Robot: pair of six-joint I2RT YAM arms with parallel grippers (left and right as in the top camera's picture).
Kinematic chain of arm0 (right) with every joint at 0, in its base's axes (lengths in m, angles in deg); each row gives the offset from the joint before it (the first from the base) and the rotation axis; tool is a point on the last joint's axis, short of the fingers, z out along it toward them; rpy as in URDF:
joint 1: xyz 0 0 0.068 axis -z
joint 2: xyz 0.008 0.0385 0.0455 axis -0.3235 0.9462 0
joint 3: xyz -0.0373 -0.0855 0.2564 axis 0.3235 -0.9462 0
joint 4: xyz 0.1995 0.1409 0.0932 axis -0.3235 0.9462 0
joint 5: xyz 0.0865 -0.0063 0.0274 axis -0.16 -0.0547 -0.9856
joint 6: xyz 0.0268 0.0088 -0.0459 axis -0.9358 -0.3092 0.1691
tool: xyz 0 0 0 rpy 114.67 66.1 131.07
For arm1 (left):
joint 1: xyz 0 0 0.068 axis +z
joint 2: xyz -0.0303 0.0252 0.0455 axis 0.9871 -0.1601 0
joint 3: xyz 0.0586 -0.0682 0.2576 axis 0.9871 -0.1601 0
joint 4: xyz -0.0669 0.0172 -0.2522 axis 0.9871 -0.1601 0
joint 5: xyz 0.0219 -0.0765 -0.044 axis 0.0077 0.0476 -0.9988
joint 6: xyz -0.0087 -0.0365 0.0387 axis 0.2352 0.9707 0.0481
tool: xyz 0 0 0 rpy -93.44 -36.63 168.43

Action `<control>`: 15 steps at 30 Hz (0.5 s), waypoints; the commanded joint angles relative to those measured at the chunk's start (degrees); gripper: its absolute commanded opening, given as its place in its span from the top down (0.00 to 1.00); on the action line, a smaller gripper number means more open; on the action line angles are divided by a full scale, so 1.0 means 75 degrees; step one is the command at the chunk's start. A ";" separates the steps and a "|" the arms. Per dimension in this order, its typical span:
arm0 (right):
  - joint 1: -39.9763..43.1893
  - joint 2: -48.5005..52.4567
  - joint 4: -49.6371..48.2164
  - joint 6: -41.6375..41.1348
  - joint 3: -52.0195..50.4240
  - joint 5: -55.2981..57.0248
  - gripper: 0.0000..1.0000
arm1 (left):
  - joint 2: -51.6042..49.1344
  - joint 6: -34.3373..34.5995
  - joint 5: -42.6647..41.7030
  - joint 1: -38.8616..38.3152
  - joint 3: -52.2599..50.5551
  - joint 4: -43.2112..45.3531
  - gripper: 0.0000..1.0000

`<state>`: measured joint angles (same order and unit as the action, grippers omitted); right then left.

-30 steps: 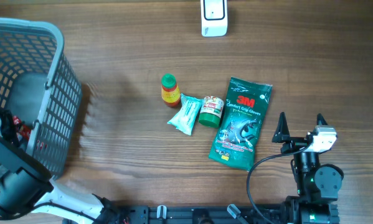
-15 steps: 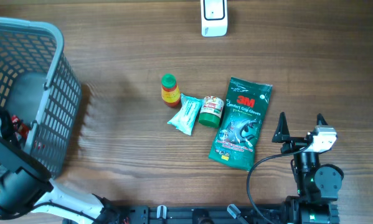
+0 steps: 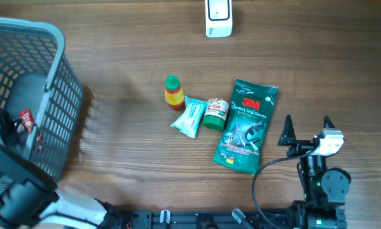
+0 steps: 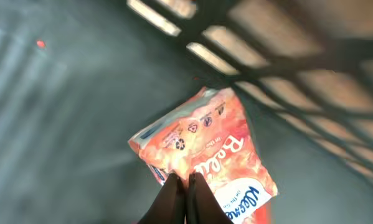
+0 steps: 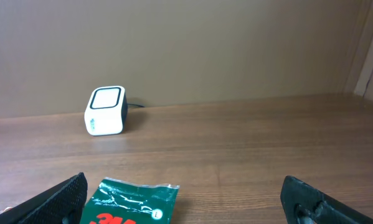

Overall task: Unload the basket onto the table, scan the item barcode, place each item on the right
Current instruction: 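Place the pink pack on the table in front of the jar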

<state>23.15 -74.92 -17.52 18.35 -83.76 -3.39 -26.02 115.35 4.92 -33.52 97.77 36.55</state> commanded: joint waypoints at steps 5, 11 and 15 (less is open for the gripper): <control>0.0012 -0.0035 -0.0020 -0.0111 -0.0006 -0.0082 0.00 | 0.3127 -0.0009 -0.2226 0.0012 -0.0003 0.0321 0.96; 0.0012 -0.0035 -0.0020 -0.0111 -0.0006 -0.0082 0.00 | 0.5088 0.0023 -0.4782 -0.0163 -0.0003 0.1413 0.96; 0.0012 -0.0035 -0.0020 -0.0111 -0.0006 -0.0082 0.00 | 0.6076 -0.0554 -0.5074 -0.1565 -0.0003 0.1478 0.96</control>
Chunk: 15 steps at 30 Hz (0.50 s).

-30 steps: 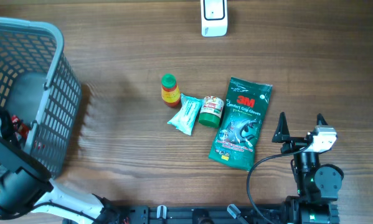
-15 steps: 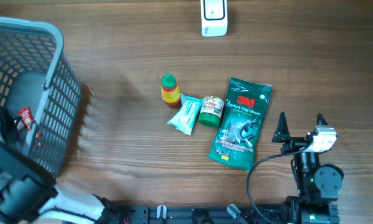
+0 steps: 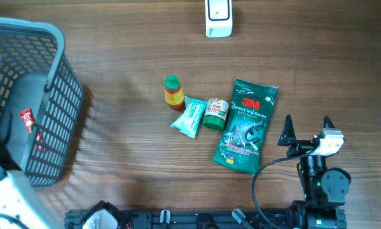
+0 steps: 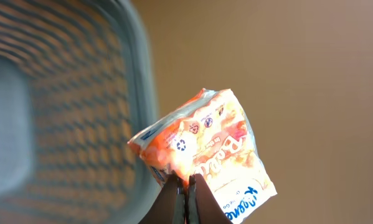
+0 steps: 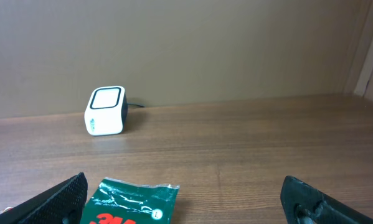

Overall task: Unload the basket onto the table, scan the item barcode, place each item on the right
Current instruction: 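Place the pink pack on the table in front of the jar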

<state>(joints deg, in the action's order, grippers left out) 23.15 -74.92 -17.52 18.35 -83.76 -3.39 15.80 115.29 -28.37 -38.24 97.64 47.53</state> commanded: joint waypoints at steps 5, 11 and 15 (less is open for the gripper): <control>0.0012 -0.0035 -0.0020 -0.0111 -0.0006 -0.0082 0.00 | 0.0653 -0.2180 -0.0460 -0.3960 0.0015 -0.0460 0.96; 0.0012 -0.0035 -0.0020 -0.0111 -0.0006 -0.0082 0.00 | -0.0274 -0.2442 0.3016 -0.7691 -0.0020 -0.4208 0.96; 0.0012 -0.0035 -0.0020 -0.0111 -0.0006 -0.0082 0.00 | -0.0912 -0.1236 0.3614 -0.9498 -0.0927 -0.4584 0.96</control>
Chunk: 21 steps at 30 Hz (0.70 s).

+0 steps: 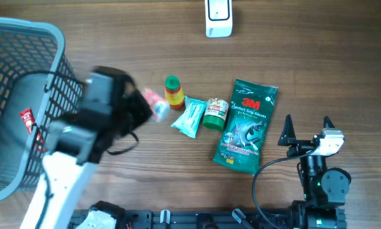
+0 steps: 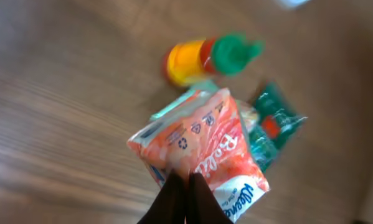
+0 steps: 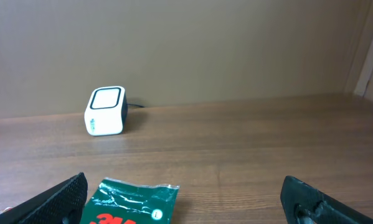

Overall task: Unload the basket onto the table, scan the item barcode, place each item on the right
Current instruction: 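Place the pink pack on the table in front of the jar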

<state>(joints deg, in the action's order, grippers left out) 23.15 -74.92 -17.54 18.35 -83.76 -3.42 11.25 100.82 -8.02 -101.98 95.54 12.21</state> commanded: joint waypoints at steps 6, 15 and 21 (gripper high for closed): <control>0.0012 -0.0035 -0.0017 -0.0114 -0.0006 -0.0079 0.00 | -0.0994 0.2168 0.1209 -0.2806 -0.2637 0.2273 0.96; 0.0012 -0.0035 -0.0017 -0.0111 -0.0006 -0.0079 0.00 | -0.3281 0.2171 0.0959 -0.3675 -0.3028 0.4972 0.76; 0.0012 -0.0035 -0.0017 -0.0108 -0.0006 -0.0079 0.00 | -0.2675 0.1390 0.0638 -0.3622 -0.2448 0.4960 0.14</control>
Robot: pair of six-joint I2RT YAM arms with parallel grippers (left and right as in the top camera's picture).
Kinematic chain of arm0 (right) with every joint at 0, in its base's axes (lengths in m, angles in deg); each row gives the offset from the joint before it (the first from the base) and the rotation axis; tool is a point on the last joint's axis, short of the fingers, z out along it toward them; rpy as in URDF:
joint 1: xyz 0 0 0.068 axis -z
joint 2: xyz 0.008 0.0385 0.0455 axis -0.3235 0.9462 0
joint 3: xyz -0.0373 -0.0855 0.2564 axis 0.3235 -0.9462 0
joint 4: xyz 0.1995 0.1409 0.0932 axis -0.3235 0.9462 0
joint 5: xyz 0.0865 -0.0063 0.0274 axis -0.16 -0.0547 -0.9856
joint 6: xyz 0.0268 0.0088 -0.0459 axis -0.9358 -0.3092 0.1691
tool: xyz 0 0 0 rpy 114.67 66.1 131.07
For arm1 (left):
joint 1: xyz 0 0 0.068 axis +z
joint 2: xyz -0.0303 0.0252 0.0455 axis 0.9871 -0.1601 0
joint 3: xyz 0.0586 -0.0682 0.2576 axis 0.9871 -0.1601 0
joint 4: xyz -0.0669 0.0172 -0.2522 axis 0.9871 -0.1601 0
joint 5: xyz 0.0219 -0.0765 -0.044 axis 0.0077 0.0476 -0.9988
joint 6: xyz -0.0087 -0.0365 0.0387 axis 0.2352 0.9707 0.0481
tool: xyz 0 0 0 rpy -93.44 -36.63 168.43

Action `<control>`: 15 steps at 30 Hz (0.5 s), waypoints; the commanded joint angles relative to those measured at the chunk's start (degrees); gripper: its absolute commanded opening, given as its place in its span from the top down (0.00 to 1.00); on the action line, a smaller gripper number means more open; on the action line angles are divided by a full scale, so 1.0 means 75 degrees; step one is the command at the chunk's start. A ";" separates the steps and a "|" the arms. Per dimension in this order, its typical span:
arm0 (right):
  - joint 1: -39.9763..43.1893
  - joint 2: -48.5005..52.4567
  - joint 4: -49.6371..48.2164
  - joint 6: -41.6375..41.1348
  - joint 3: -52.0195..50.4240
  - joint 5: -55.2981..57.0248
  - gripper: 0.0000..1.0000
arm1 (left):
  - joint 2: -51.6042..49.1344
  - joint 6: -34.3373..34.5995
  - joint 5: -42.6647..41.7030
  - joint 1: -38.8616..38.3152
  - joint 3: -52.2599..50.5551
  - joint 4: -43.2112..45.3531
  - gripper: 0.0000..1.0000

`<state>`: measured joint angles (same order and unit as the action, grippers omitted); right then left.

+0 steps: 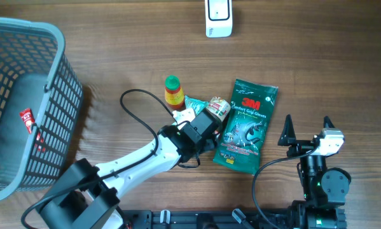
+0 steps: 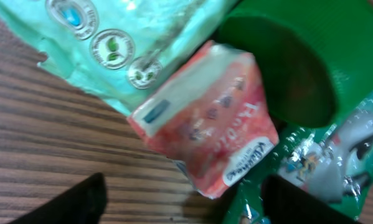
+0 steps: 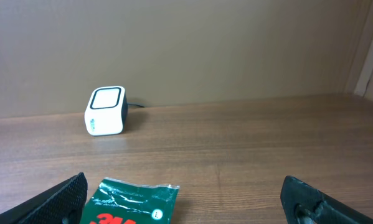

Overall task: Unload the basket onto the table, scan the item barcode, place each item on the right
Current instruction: 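Place the pink pack on the table in front of the jar, then reach the left gripper into the basket and grasp the red Nescafe stick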

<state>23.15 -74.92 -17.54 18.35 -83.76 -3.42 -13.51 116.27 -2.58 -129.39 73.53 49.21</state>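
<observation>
An orange-red snack packet [image 2: 205, 118] lies on the table, touching a mint-green packet [image 2: 130, 43] and a green-lidded jar [image 2: 286, 56]. My left gripper [image 2: 186, 208] hangs open just above it, its fingers wide on either side and holding nothing. In the overhead view that gripper hides the orange packet. The white scanner [image 1: 218, 18] stands at the far edge of the table, and the right wrist view shows the scanner [image 3: 105, 111] too. My right gripper [image 1: 306, 130] is open and empty at the front right, beside the green 3M glove pack [image 1: 246, 124].
A red-and-yellow bottle with a green cap [image 1: 172, 92] stands left of the jar [image 1: 217, 109]. A grey mesh basket [image 1: 50, 76] fills the left side, with a small red item [image 1: 27, 119] inside. The left arm [image 1: 139, 159] stretches across the front centre.
The left gripper was shut on the orange packet above the table near the bottle. Now it is open and the packet lies among the items by the jar.
The left gripper was shut on the orange packet inside the basket. Then it held the packet up clear of the basket rim, then over the table beside the bottle. Now the packet is let go among the centre items. The right arm has not moved.
</observation>
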 commanded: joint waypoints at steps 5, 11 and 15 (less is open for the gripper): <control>0.0012 -0.0035 -0.0017 -0.0111 -0.0006 -0.0079 0.00 | 0.1912 -0.2500 0.0813 0.0032 0.1419 -0.0029 0.04; 0.0012 -0.0035 -0.0017 -0.0111 -0.0006 -0.0079 0.00 | 0.3917 -0.2859 0.4756 0.0560 0.1547 0.0128 0.00; 0.0012 -0.0035 -0.0017 -0.0111 -0.0006 -0.0079 0.00 | 0.5161 -0.4508 0.5141 0.2218 0.1851 0.1131 0.00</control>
<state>23.15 -74.92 -17.54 18.35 -83.76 -3.42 19.45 92.62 28.61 -120.71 84.72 54.70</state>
